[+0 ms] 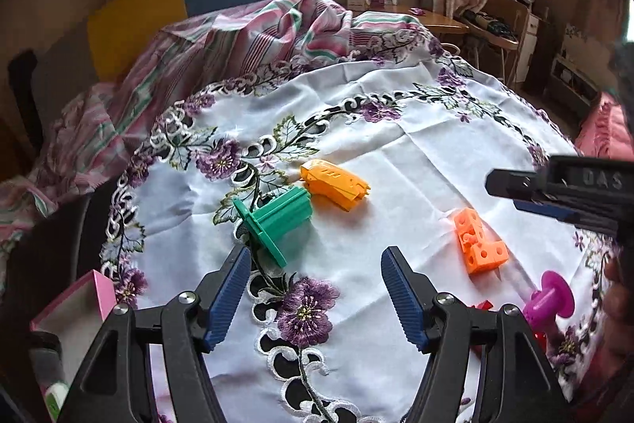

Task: Organize rigid objects
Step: 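Grasp the green plastic piece with left tool and lift it, then grasp the yellow clip-shaped piece with right tool while left tool holds the green piece, then carry the green piece into the pink tray and open left tool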

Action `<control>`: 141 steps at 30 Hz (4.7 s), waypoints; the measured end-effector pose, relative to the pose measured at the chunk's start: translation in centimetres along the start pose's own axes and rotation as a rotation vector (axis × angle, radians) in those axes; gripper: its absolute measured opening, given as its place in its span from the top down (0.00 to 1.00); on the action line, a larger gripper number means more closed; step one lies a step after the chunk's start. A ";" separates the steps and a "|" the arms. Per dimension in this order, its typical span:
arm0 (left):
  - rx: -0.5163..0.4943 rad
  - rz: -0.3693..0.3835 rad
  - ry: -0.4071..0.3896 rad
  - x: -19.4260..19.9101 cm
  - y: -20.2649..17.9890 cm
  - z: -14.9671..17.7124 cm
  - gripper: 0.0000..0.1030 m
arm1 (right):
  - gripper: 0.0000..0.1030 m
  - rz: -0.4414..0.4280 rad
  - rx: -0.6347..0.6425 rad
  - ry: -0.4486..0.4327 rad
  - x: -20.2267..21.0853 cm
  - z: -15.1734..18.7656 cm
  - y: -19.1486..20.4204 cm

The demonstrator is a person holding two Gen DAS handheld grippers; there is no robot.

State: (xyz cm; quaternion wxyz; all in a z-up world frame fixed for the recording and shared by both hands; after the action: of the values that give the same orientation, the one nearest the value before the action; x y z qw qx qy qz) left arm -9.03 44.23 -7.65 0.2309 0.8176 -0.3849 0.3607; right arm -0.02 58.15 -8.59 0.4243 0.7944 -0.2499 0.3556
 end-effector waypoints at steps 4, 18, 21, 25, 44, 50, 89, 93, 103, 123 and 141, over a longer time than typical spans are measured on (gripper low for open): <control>0.117 0.012 0.040 -2.0 2.9 -0.7 0.32 | 0.54 -0.008 0.003 0.004 0.0 0.1 0.2; 0.029 0.132 0.104 -6.6 3.0 -4.2 0.21 | 0.54 -0.062 -0.035 0.037 -0.3 0.4 0.2; -0.152 0.093 0.110 -7.7 1.9 -3.4 0.19 | 0.54 -0.076 -0.026 0.042 -0.3 0.5 0.5; -0.279 0.042 0.135 -9.3 1.5 -2.0 0.40 | 0.54 -0.069 -0.020 0.052 -0.5 0.8 0.6; -0.147 0.169 0.105 -7.2 4.0 -2.4 0.48 | 0.54 0.011 0.014 0.059 -1.4 1.1 0.0; -0.172 0.187 0.135 -9.0 3.5 -3.2 0.48 | 0.54 0.015 0.030 0.076 -1.8 1.4 0.2; 0.274 0.077 0.025 8.0 11.0 7.4 0.70 | 0.54 0.187 0.623 0.199 -14.0 0.2 10.9; 0.319 0.027 0.018 9.2 12.8 8.9 0.70 | 0.68 0.215 0.653 0.210 -15.8 0.8 10.6; 0.353 -0.097 -0.002 11.7 15.2 12.1 0.70 | 0.75 0.177 0.714 0.272 -10.9 6.1 10.5; 0.430 -0.124 -0.042 15.6 16.8 18.4 0.70 | 0.74 0.122 0.729 0.296 -7.7 14.4 9.3; 0.397 -0.081 -0.220 19.2 22.7 14.1 0.71 | 0.74 0.131 0.779 0.270 -7.9 14.5 9.7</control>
State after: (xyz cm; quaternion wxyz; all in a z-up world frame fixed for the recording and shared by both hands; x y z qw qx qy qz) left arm -12.75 12.54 0.42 0.0366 0.8962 -0.2963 0.3283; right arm -6.65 41.54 -15.54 0.0973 0.8242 -0.0887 0.5507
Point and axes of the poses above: each gripper's, at about its wrist camera, not at the fingertips, and x roughly against the way its jaws point, y to its left, z to its underside, the point moved 8 cm from there along -x, roughly the way its jaws point, and after that the axes turned 5 degrees about -x, right-handed, at the moved point
